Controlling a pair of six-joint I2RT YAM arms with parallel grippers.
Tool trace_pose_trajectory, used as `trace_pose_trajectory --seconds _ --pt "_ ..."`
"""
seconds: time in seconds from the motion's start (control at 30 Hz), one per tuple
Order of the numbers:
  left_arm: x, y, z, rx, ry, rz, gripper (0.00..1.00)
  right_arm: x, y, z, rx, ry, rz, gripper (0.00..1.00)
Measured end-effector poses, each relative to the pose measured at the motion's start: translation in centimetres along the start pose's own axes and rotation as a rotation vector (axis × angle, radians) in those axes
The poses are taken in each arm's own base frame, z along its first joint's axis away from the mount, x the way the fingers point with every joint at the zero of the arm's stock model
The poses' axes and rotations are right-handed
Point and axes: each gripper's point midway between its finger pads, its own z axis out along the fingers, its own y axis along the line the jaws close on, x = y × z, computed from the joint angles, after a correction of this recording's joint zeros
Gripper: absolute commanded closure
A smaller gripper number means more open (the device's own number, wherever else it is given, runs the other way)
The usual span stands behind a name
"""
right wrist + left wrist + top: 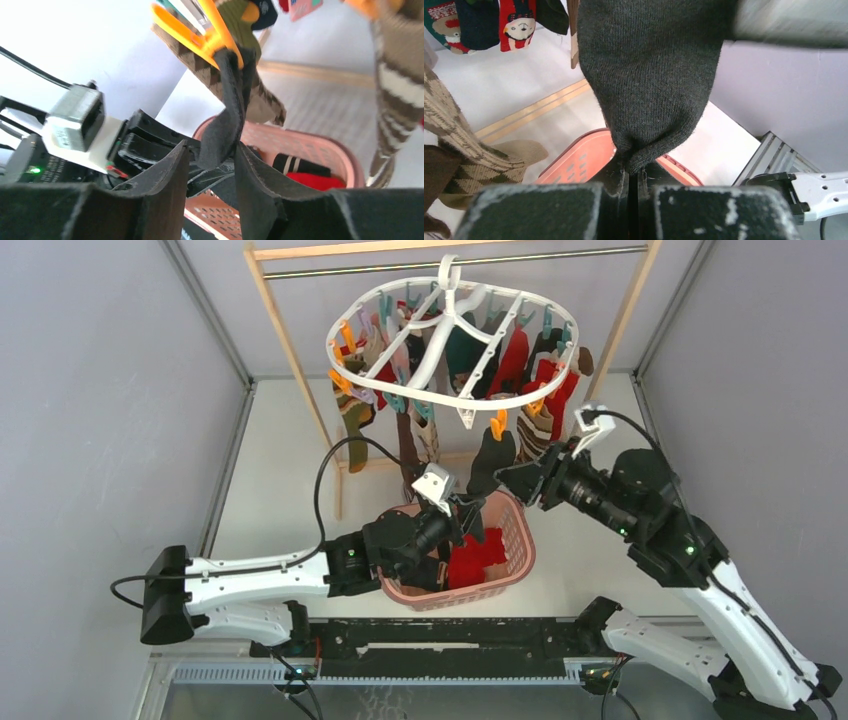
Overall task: Remove the socks clipped to the hanger
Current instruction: Remove the sock from the hanger.
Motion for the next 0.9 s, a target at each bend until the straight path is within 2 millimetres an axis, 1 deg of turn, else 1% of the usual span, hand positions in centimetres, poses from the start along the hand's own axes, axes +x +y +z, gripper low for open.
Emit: trace_pose_trajectory --seconds 0.07,0.1,0.23,0.33,0.4,0.5,0.63,0.73,0.83,0.9 --pt "0.1 0.2 0.0 -0.007 0.006 0.01 1.0 -1.5 0.7 -1.0 0.002 -0.045 -0.028 0.51" --pt "0.3 0.4 0.0 -0.012 0.012 0.016 1.0 -2.1 1.0 -1.4 -0.002 -0.065 -0.042 0.47" --pt "0.8 0.7 -0.1 -0.021 0.031 0.036 1.0 -3.9 2.1 -2.6 -0.013 -0.129 -0.098 0.39" --pt "1.0 0.9 -0.1 -0.024 0.041 0.043 1.0 -5.0 2.4 -2.7 -0.007 -0.166 -0.144 0.35" --pt "1.2 1.0 -0.2 -0.027 0.05 0.048 1.0 -5.5 2.5 -2.3 0.003 -0.18 -0.174 0.33" --pt "1.5 1.1 -0.2 -0.03 0.061 0.055 1.0 -5.9 2.3 -0.8 0.026 -0.179 -0.219 0.31" --pt "1.8 1.2 -0.3 -0.032 0.071 0.063 1.0 -5.8 1.7 1.4 0.06 -0.162 -0.272 0.29" --pt "1.8 1.2 -0.3 -0.032 0.071 0.068 1.0 -5.3 1.1 3.0 0.087 -0.137 -0.302 0.29" --pt "1.9 1.3 -0.3 -0.033 0.074 0.071 1.0 -5.3 0.8 3.7 0.1 -0.13 -0.324 0.29" --pt "1.9 1.3 -0.3 -0.034 0.076 0.072 1.0 -5.7 0.9 3.9 0.103 -0.139 -0.334 0.29"
